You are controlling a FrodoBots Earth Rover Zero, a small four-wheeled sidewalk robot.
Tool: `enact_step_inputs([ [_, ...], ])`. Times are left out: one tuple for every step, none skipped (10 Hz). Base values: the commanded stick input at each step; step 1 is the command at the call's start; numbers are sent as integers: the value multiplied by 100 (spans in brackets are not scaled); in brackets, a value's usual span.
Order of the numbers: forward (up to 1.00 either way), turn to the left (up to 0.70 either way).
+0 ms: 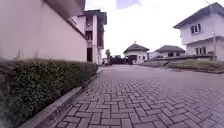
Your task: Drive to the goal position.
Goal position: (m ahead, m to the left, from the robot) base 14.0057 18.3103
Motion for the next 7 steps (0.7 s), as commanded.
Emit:
enact_step_inputs([
  [70, 0],
  [70, 0],
  [70, 0],
  [70, 0],
  [70, 0],
  [70, 0],
  [70, 0],
])
